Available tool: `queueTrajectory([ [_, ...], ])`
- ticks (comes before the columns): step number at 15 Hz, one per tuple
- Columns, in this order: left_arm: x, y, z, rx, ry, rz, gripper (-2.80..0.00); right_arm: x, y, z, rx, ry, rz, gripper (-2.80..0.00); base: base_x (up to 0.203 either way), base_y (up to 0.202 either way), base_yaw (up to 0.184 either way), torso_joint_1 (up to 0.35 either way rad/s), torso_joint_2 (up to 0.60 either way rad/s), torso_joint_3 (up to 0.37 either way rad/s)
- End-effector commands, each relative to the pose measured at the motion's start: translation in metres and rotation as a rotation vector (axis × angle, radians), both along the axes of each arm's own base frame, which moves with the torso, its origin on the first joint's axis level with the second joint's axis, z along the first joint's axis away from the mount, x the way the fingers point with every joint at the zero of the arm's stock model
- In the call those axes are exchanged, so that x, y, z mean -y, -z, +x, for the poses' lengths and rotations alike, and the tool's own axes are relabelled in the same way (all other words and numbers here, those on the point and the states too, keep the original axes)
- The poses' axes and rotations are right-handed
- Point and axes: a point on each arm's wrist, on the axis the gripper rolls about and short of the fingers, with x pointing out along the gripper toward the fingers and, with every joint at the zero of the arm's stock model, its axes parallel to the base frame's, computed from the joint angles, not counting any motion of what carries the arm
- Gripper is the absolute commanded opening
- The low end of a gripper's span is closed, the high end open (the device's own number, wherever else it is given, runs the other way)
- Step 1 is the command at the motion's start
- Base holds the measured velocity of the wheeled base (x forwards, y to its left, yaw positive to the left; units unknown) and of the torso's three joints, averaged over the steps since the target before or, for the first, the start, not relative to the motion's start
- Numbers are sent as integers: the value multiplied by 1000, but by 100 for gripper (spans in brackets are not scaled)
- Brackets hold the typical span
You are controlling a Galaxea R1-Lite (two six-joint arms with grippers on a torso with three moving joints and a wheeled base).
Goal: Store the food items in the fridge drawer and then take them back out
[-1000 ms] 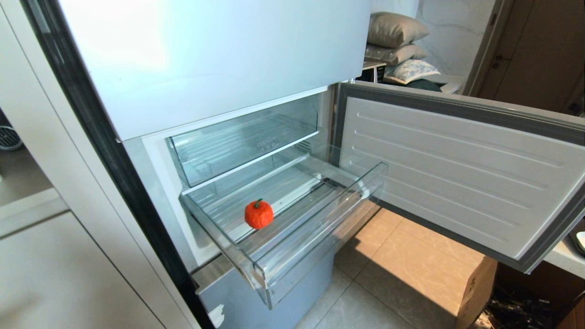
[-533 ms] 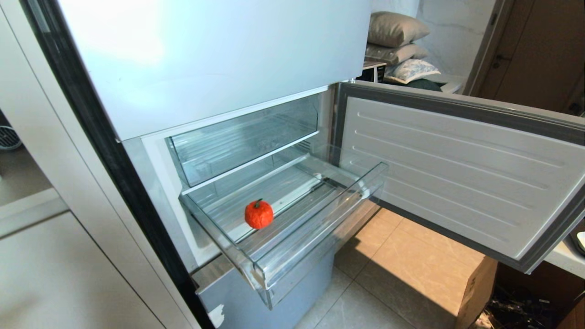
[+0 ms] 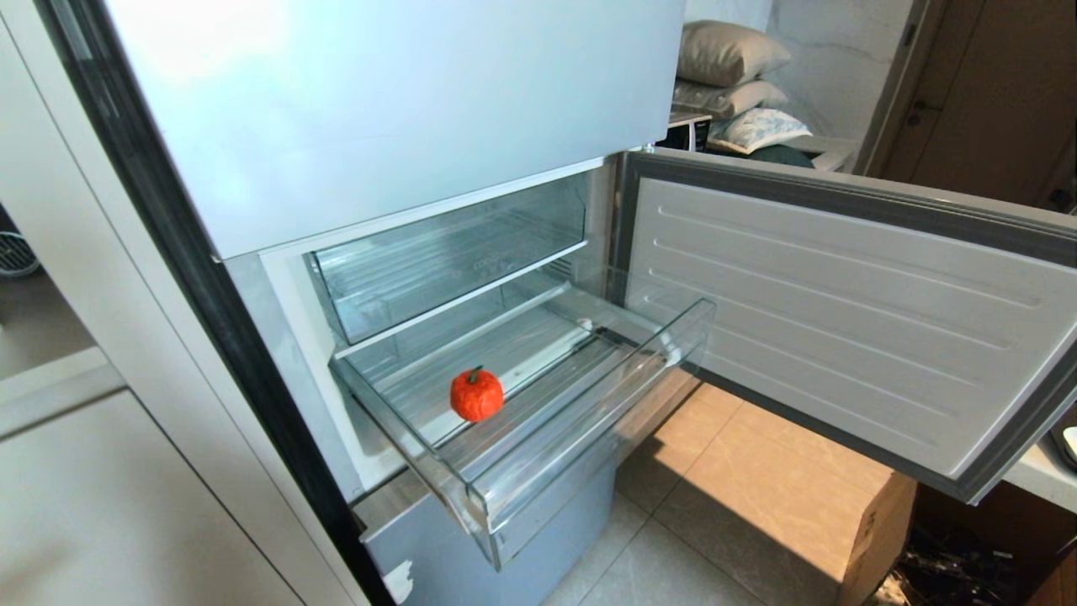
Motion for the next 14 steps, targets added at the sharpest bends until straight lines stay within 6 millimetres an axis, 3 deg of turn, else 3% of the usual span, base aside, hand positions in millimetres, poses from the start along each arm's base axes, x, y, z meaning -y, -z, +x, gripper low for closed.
queueTrajectory([
  [1,0,0,0,0,0,0,-280,31,18,17,-44,8,63,0,0,0,0,0,0,0],
  [6,0,0,0,0,0,0,-280,90,25,55,-136,-54,-29,0,0,0,0,0,0,0],
  [14,0,0,0,0,0,0,-280,155,53,83,-207,-5,-81,0,0,0,0,0,0,0],
])
